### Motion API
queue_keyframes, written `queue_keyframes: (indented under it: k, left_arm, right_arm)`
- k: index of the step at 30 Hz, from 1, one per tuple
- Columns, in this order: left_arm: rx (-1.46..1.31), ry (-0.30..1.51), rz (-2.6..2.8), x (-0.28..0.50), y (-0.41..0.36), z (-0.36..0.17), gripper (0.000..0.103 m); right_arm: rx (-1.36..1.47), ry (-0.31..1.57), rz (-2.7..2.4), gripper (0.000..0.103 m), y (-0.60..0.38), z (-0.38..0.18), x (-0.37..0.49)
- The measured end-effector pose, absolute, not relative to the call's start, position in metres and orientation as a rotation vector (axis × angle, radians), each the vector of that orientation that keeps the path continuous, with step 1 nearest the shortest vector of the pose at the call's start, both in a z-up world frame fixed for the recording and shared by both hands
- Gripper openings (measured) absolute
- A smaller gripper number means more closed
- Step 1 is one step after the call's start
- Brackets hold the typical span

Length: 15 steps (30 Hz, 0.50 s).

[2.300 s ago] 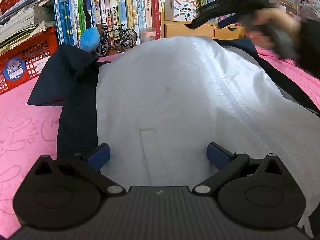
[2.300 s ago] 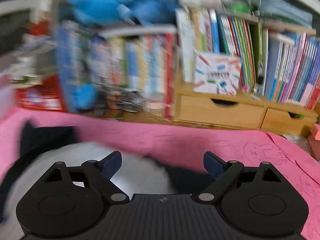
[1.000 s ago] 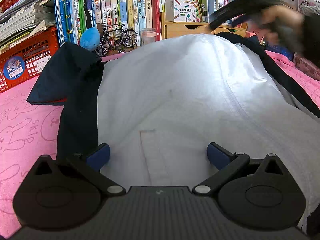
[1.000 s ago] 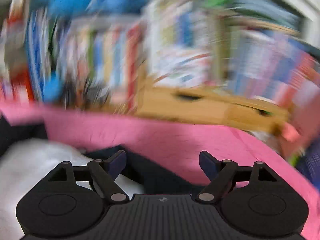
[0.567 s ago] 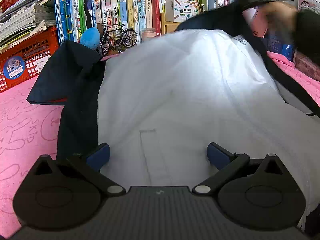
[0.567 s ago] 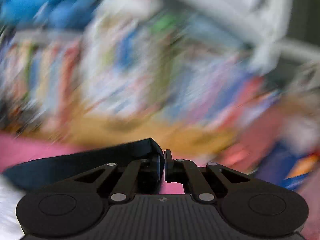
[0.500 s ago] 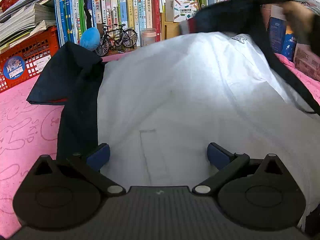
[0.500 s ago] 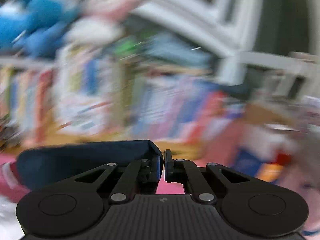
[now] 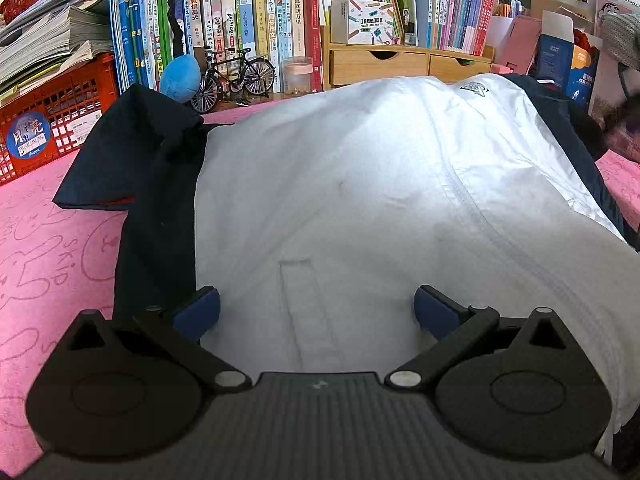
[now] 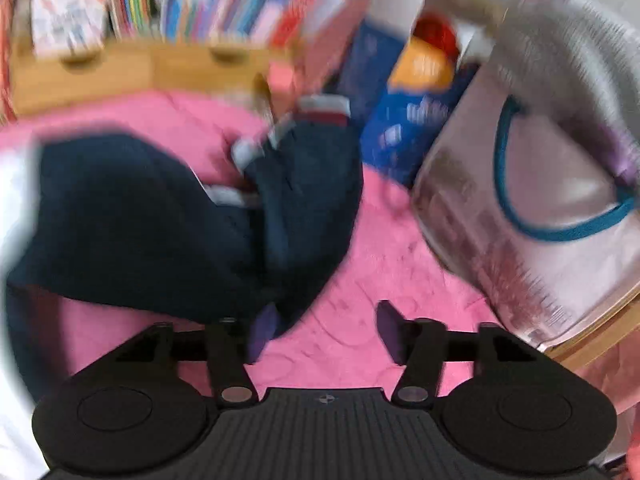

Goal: Fold clothes

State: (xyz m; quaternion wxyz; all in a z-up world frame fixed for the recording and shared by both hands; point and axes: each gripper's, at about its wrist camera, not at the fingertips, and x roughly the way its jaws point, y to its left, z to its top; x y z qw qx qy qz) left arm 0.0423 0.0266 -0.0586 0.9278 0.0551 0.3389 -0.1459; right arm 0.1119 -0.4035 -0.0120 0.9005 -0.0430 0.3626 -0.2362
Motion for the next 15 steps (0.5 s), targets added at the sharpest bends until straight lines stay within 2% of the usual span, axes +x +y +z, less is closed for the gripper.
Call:
queue_keyframes:
  k: [1,2,3,5,10,15]
  left_arm:
    - [0.113,0.695,-0.299,0.042,0.027,-0.059,0.103]
    - [0.112,0.695,-0.300,0.043,0.027,-0.058,0.103]
    - [0.112,0.695,-0.300,0.043,0.027,-0.058,0.103]
    - [0.111,0.695,-0.301,0.043,0.027,-0.058,0.103]
    - [0.095,0.691,-0.310,0.042,0.029,-0.058,0.103]
    - [0.062,0.681,-0.327,0.040,0.035,-0.057,0.103]
  right_arm:
    - [-0.070,0.705,-0.459,0.082,-0.390,0.003,0.109]
    - [-0.044,0.661,-0.399,0.097,-0.373,0.019,0.109]
    - [-0.010,0.632,-0.278,0.103,-0.352,0.034,0.115]
    - [0.048,0.638,0.003,0.103,-0.303,0.050,0.137]
    - [0.164,0.851,0.587,0.103,-0.145,0.036,0.225]
    - [0.005,1.041,0.635,0.103,0.000,-0.014,0.301]
